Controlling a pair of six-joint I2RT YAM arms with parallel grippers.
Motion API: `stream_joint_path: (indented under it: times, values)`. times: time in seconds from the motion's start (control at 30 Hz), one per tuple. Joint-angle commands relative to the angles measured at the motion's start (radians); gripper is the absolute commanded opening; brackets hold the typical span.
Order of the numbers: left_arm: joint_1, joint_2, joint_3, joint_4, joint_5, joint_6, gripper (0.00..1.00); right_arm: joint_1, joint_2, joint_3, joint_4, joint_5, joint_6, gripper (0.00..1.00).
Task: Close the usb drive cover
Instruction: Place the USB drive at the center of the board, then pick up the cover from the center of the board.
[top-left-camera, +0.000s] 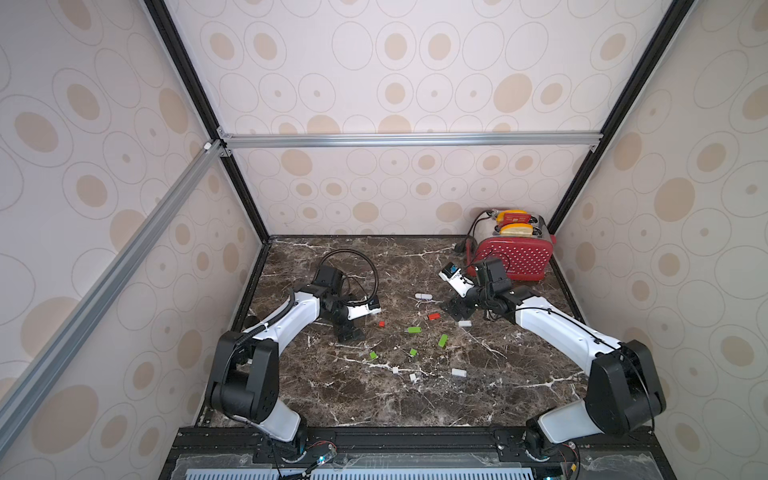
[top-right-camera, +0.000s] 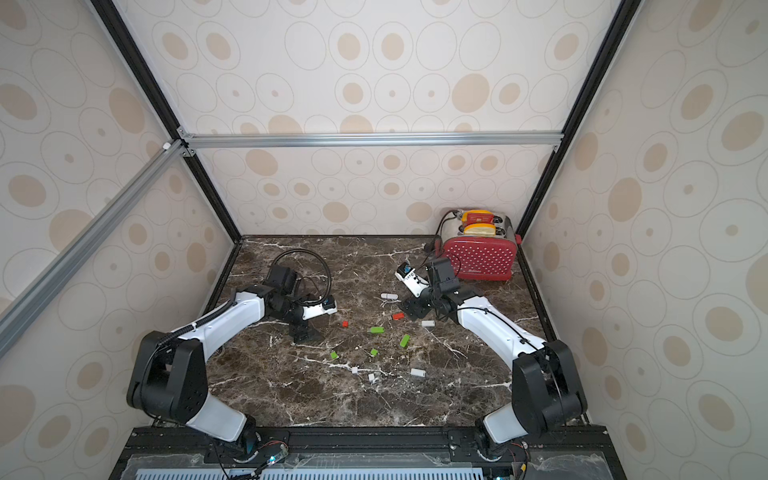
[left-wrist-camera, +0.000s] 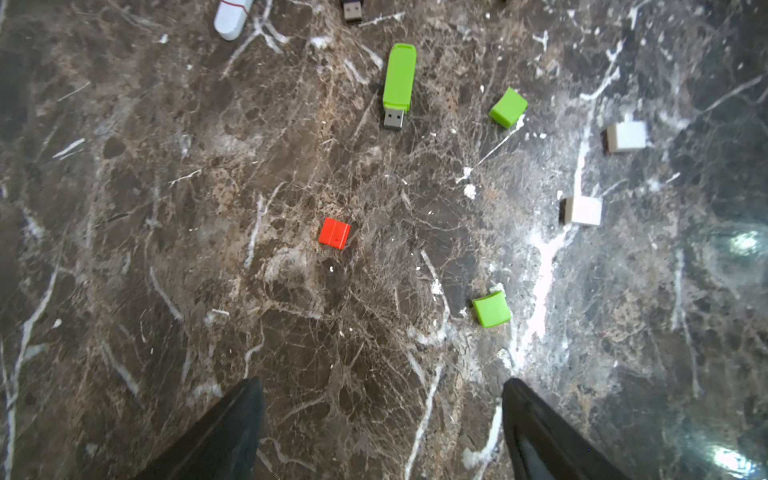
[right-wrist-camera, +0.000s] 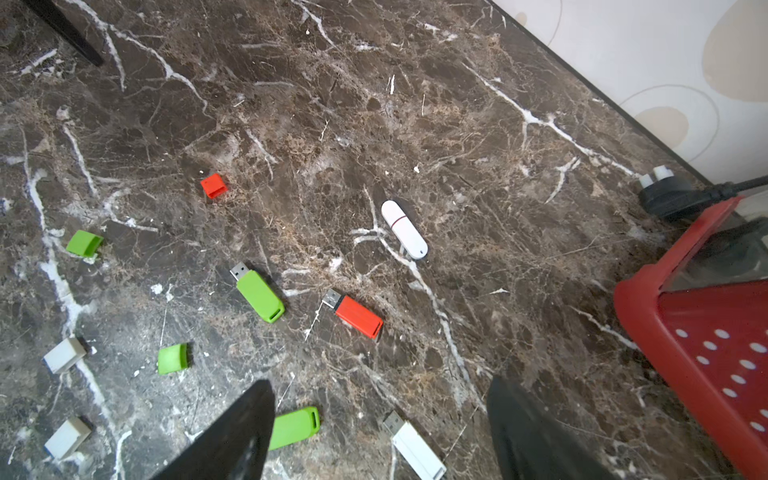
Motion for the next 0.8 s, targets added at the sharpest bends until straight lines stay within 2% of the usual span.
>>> stream_joint_path:
  times: [0.0, 0.2, 0.37, 0.77]
  values:
    - [-0.035, 0.064, 0.07, -0.004, -0.025, 0.118, 0.86, 0.0, -0.031, -0.033, 0.068, -0.006, 0.01, 0.84]
    - [-0.054, 0.196, 0.171, 0.037, -0.023, 0.132, 0.75, 0.0, -0.029, -0.047, 0.089, 0.0, 0.016, 0.85]
    - [-0.059, 0.28, 0.231, 0.037, -0.041, 0.155, 0.7, -0.001, -0.022, -0.056, 0.106, 0.0, 0.03, 0.88]
    - [-0.101, 0.354, 0.257, 0.036, -0.076, 0.164, 0.61, -0.002, -0.012, -0.054, 0.097, -0.025, 0.026, 0.91]
